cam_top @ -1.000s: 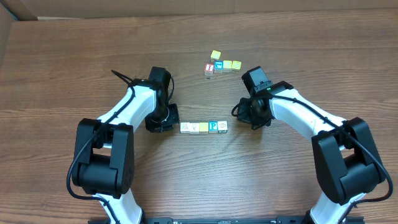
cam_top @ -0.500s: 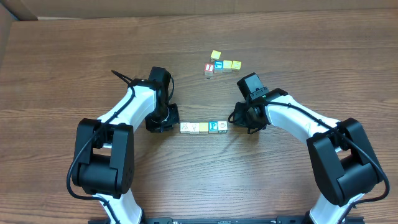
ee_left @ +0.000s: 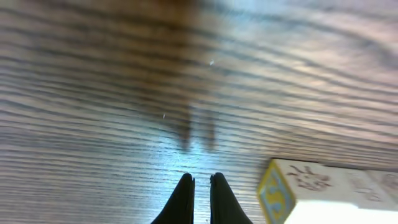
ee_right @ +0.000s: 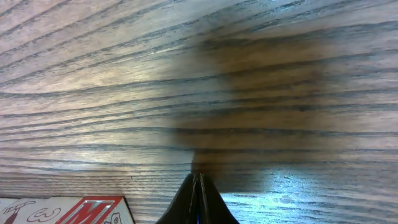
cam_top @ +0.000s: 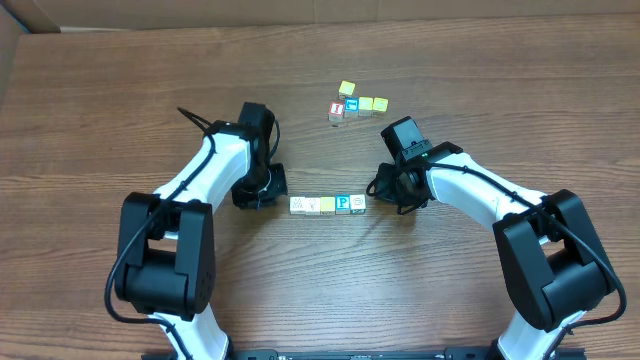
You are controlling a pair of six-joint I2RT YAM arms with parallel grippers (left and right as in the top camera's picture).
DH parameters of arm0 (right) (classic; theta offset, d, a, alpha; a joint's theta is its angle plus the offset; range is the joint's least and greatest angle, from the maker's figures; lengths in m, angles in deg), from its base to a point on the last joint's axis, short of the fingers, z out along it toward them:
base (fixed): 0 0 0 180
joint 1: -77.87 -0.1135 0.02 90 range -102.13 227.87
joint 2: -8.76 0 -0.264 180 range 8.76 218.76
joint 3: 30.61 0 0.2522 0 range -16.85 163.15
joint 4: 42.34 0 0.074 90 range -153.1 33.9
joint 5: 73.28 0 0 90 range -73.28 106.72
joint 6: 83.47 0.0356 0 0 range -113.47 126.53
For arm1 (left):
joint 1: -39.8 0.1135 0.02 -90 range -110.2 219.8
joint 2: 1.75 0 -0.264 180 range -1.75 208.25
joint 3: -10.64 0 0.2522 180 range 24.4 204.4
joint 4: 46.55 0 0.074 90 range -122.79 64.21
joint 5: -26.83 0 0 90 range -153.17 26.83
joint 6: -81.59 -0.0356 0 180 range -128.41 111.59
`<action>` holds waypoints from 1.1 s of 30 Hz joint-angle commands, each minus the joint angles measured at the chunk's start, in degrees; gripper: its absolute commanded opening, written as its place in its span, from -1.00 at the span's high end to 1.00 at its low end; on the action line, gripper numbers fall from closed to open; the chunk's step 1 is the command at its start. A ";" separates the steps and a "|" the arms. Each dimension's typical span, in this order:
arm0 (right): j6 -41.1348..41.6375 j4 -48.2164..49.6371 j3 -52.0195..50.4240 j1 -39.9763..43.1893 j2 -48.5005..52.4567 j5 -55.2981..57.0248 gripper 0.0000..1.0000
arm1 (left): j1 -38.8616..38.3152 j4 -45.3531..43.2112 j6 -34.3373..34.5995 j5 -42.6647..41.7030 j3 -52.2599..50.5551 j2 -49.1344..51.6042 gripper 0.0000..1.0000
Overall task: Flip 5 blocks
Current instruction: 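Lower both grippers to the two ends of the block row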
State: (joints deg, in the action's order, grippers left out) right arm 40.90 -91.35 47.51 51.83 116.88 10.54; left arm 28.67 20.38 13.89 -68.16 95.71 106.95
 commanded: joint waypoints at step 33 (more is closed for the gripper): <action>0.42 -0.28 -0.46 -0.22 -1.31 -1.66 0.88 | -2.99 -2.67 0.02 0.57 -3.37 -2.21 0.91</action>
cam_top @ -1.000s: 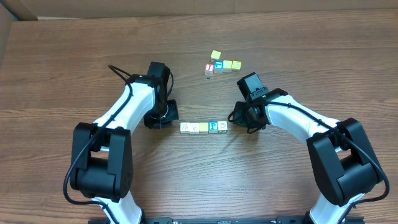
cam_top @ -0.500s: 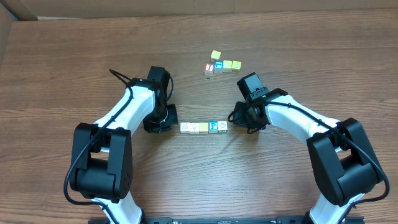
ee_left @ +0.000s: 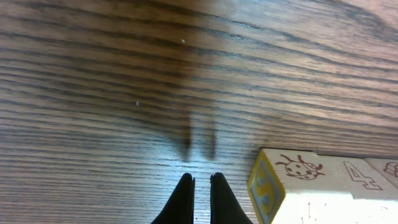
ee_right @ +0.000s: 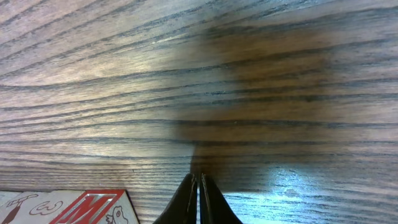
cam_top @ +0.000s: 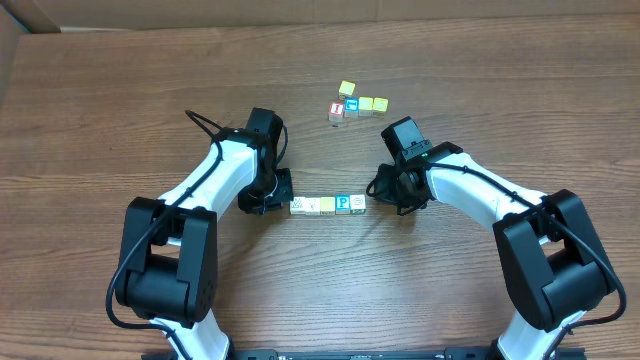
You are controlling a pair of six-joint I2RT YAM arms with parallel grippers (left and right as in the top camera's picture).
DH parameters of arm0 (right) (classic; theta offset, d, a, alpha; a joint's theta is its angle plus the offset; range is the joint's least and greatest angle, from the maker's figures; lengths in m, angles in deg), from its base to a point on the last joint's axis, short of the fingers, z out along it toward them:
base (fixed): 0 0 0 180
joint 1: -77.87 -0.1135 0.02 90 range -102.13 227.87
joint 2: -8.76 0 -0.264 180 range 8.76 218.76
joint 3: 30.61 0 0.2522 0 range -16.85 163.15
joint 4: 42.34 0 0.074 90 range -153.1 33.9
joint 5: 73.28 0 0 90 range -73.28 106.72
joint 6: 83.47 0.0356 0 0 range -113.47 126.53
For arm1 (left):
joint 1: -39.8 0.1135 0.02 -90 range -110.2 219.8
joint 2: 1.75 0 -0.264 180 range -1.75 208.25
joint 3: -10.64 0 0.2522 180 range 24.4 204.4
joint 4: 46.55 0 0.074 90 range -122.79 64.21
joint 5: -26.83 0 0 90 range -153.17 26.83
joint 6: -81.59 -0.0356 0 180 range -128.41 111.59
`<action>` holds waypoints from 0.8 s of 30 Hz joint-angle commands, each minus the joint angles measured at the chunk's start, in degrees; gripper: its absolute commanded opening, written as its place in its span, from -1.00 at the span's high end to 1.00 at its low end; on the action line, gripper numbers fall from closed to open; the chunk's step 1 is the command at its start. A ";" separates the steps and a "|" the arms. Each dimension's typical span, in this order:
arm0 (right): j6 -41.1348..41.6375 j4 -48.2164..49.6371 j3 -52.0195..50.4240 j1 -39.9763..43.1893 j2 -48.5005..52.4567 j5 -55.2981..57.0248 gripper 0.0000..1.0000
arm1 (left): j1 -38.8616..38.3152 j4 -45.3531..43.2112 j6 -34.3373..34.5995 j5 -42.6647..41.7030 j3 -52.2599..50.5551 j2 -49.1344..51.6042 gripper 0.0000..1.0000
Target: Flip 5 blocks
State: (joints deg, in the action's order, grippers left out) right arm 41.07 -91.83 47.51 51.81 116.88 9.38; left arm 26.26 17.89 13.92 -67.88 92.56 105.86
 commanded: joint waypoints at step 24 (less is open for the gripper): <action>1.73 1.86 -0.46 -0.26 -1.31 -7.19 0.92 | -0.63 1.03 -1.03 -2.14 -0.22 -1.11 0.92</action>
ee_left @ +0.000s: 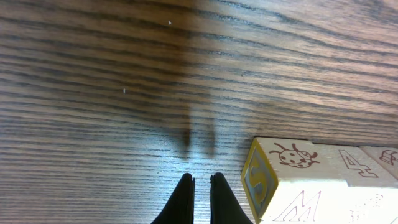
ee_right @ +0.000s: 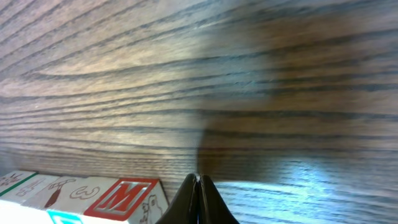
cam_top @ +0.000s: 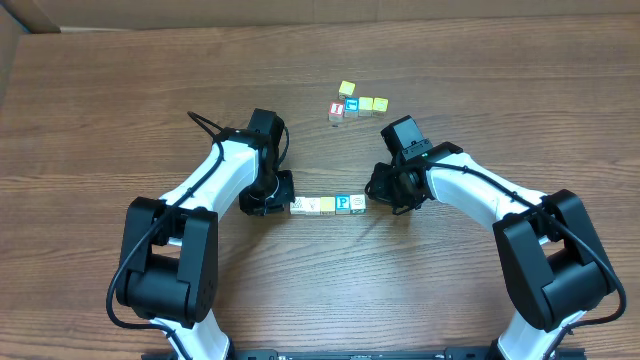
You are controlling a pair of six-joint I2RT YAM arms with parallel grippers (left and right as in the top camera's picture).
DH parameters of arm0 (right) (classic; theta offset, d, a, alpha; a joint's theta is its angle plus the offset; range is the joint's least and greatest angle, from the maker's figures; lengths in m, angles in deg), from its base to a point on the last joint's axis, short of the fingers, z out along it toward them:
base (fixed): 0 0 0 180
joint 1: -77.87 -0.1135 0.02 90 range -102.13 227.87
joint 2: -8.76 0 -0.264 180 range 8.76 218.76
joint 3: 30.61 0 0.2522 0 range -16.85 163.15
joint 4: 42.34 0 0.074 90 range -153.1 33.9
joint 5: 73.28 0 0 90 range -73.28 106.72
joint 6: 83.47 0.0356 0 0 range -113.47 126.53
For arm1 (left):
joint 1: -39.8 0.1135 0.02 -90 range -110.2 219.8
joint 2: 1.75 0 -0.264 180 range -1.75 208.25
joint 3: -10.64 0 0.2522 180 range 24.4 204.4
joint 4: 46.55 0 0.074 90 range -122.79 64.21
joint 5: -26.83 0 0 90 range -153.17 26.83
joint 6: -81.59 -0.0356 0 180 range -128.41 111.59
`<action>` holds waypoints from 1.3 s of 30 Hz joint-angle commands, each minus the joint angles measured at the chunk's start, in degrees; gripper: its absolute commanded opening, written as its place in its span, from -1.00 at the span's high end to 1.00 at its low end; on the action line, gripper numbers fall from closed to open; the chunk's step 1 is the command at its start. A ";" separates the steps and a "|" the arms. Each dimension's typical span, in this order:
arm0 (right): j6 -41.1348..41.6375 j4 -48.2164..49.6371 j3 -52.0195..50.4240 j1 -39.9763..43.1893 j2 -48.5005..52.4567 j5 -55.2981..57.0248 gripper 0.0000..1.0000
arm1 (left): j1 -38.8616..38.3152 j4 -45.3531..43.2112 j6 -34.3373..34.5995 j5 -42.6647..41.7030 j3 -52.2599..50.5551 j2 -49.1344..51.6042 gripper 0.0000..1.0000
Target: Flip 5 blocks
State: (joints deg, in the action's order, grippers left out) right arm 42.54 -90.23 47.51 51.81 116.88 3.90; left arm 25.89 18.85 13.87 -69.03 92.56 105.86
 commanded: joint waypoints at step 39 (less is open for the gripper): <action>0.28 -0.04 -0.46 -1.97 -1.31 -1.90 0.92 | -0.37 -1.92 0.02 -1.70 -0.22 -1.11 0.92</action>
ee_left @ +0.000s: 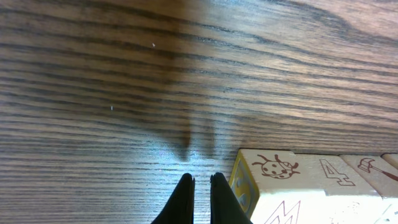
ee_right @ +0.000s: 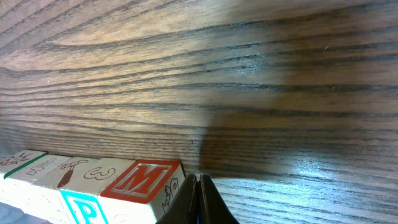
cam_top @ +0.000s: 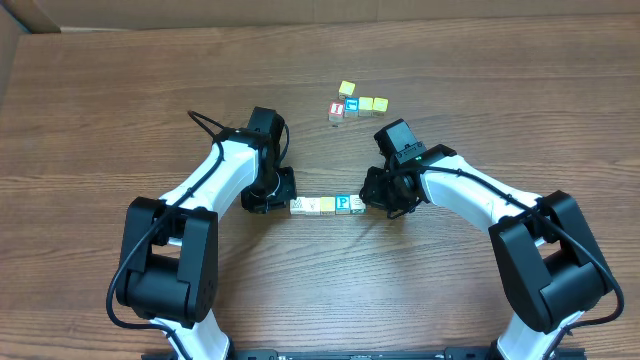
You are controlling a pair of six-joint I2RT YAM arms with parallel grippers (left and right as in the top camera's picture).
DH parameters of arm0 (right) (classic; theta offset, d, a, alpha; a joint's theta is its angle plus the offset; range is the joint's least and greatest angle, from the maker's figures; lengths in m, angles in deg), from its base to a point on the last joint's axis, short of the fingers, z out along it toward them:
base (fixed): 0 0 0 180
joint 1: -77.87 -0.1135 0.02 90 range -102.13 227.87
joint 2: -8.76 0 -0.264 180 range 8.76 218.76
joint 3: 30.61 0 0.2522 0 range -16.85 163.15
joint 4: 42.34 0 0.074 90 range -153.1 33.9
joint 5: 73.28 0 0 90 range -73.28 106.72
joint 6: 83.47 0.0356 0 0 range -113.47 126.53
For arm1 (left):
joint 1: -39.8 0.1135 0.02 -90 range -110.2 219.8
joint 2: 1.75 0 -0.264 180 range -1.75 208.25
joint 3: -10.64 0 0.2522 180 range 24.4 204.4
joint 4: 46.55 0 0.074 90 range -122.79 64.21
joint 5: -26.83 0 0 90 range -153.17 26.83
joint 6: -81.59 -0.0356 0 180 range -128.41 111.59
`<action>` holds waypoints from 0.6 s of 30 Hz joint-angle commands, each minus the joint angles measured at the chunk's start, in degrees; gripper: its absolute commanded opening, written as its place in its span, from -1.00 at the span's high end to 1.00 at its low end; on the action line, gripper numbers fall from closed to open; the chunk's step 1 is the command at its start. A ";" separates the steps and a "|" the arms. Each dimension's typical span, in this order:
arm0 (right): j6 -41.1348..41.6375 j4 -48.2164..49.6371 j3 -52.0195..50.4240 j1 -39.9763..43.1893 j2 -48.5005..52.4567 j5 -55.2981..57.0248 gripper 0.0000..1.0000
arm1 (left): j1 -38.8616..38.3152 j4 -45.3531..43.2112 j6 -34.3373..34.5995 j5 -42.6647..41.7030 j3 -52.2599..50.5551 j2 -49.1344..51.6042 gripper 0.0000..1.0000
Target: Flip 5 blocks
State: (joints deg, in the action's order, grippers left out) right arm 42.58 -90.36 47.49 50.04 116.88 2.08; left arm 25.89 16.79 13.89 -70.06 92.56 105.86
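A row of several wooden blocks (cam_top: 327,205) lies mid-table, one with a blue P on top. My left gripper (cam_top: 284,204) is shut and empty, low at the row's left end. In the left wrist view its tips (ee_left: 201,179) stand just left of the ladybug block (ee_left: 273,169). My right gripper (cam_top: 369,201) is shut at the row's right end. In the right wrist view its tips (ee_right: 198,179) touch or nearly touch the side of the red M block (ee_right: 144,178).
A second cluster of several small blocks (cam_top: 357,103) lies at the back of the wooden table (cam_top: 480,290), beyond the right arm. Cardboard edges the table at the far side.
My right gripper has moved left, up against the red M block's end. My left gripper has edged a little nearer the ladybug block. The row itself lies where it was.
Both grippers started shut and low on the table, a short way off each end of the row. The left one then closed in on the left end. After that the right one came in to the right end, so the row now lies between the two.
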 commanded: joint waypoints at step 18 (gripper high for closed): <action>0.24 -0.50 -0.44 -0.20 -1.31 -2.67 0.92 | -0.37 0.02 -0.02 -2.10 -0.22 -1.11 0.91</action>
State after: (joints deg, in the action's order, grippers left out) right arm 42.58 -91.21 47.47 50.04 116.88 0.27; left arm 25.89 16.88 13.89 -71.37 92.56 105.86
